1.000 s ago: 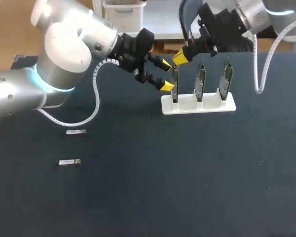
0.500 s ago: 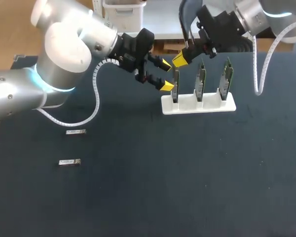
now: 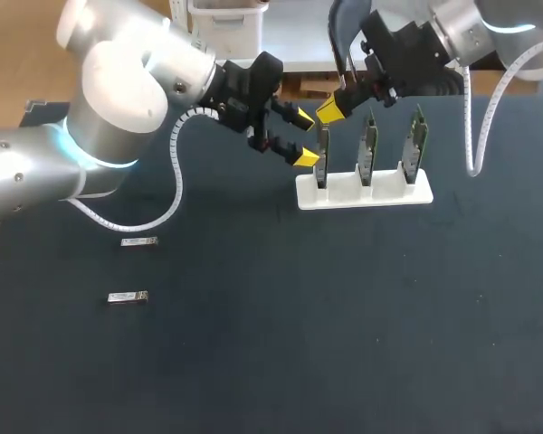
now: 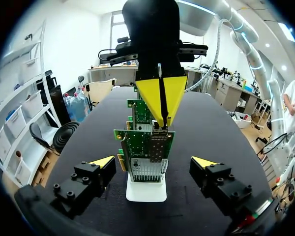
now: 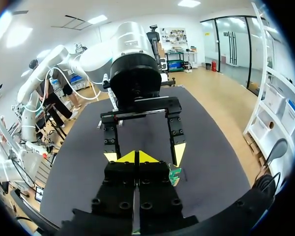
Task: Pick up the optical module with the left hand, and insert it into the network port with the right hand.
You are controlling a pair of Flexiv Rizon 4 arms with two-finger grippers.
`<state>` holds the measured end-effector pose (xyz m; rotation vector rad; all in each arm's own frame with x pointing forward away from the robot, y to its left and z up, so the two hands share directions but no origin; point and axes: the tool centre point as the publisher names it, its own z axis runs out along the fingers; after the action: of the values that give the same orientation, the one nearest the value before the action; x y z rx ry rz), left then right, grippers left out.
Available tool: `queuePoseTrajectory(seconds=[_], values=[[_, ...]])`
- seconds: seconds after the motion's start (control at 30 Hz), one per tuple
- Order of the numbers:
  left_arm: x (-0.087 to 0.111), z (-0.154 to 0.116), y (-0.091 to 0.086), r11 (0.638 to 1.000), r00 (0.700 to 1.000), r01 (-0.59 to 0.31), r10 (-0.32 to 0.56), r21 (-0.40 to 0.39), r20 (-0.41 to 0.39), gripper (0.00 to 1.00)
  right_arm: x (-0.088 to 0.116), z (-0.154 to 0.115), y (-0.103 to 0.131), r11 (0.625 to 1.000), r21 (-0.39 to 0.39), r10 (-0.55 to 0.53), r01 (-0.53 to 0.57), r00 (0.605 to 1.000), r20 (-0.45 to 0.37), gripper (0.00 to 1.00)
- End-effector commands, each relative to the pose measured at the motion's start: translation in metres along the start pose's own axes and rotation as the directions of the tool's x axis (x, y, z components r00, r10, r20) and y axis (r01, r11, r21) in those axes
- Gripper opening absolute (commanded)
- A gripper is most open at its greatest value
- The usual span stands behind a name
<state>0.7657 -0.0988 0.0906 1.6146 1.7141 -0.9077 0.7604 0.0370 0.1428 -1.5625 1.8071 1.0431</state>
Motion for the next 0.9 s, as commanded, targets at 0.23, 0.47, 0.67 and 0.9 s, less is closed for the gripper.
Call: queuePoseTrajectory(seconds=[0.23, 0.47, 0.67, 0.9], values=[[0.000, 0.001, 0.001, 1.000, 1.000, 0.001, -0.001, -0.001, -0.003, 1.00, -0.009, -0.012, 0.001, 1.000, 0.002, -0.009, 0.008, 0.997, 0.076, 0.00], [0.000, 0.001, 0.001, 1.000, 1.000, 0.001, -0.001, -0.001, -0.003, 1.00, -0.016, -0.034, 0.002, 0.999, 0.006, -0.043, 0.043, 0.990, 0.132, 0.00], [0.000, 0.001, 0.001, 1.000, 1.000, 0.001, -0.001, -0.001, -0.003, 1.00, 0.000, -0.058, 0.001, 0.997, -0.016, -0.067, 0.070, 0.988, 0.141, 0.00], [0.000, 0.001, 0.001, 1.000, 1.000, 0.001, -0.001, -0.001, -0.003, 1.00, 0.022, -0.082, 0.001, 0.996, -0.033, -0.083, 0.087, 0.989, 0.119, 0.00]])
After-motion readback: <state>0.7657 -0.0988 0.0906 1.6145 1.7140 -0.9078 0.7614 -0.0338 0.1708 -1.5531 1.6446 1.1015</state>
